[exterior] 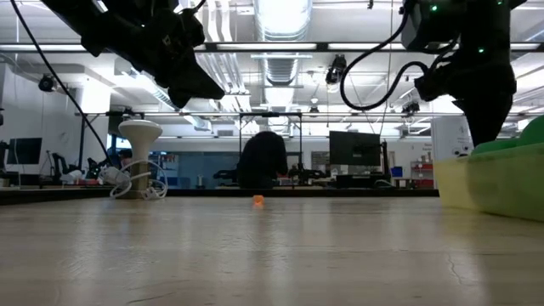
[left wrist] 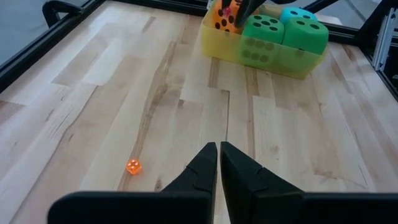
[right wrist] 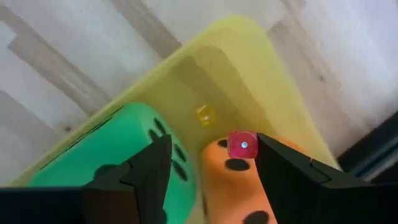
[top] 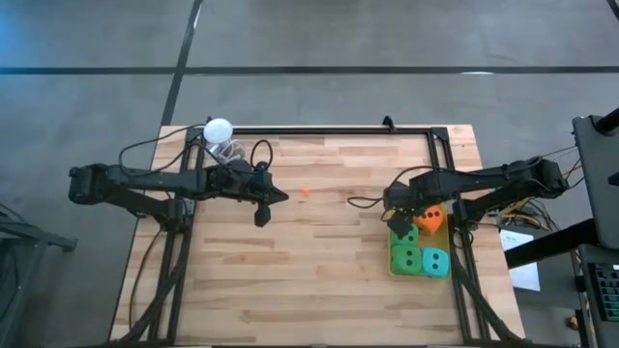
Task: Pick & Place Dice
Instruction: Put the small red dice into the yellow bin
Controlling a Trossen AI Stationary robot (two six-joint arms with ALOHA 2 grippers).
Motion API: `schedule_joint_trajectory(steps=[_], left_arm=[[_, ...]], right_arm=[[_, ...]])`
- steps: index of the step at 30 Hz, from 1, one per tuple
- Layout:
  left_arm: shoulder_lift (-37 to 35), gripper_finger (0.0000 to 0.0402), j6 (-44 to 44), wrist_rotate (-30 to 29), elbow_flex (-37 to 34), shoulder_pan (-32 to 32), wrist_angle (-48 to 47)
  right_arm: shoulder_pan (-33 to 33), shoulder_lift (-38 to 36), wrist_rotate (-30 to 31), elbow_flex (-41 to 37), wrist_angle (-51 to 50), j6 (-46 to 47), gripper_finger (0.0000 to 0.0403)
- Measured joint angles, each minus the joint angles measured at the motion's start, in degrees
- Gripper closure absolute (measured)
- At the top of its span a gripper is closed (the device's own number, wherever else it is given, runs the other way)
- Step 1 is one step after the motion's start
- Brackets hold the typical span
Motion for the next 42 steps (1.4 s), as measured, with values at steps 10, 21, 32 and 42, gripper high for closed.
schedule_joint_trajectory(steps=[10, 21, 32, 42], left_arm=[[0.0, 0.0376, -0.67, 0.02, 0.0, 0.0, -0.11], [0.0, 0.0376, -0.9, 0.01, 0.0, 0.0, -0.72], [0.0, 0.0376, -0.9, 0.02, 0.0, 0.0, -1.17], [0.0, 0.0376, -0.9, 0.02, 0.0, 0.0, -1.51]], right_arm=[[-0.49, -0.24, -2.83, -0.06, 0.7, 1.34, 0.0182], [-0.6, -1.15, -4.85, -0.81, 0.69, 1.29, 0.0181], [-1.22, -3.04, -5.38, -1.05, 3.59, 4.34, 0.0181], [-1.29, -2.97, -6.94, -1.53, 2.19, 7.69, 0.0181]])
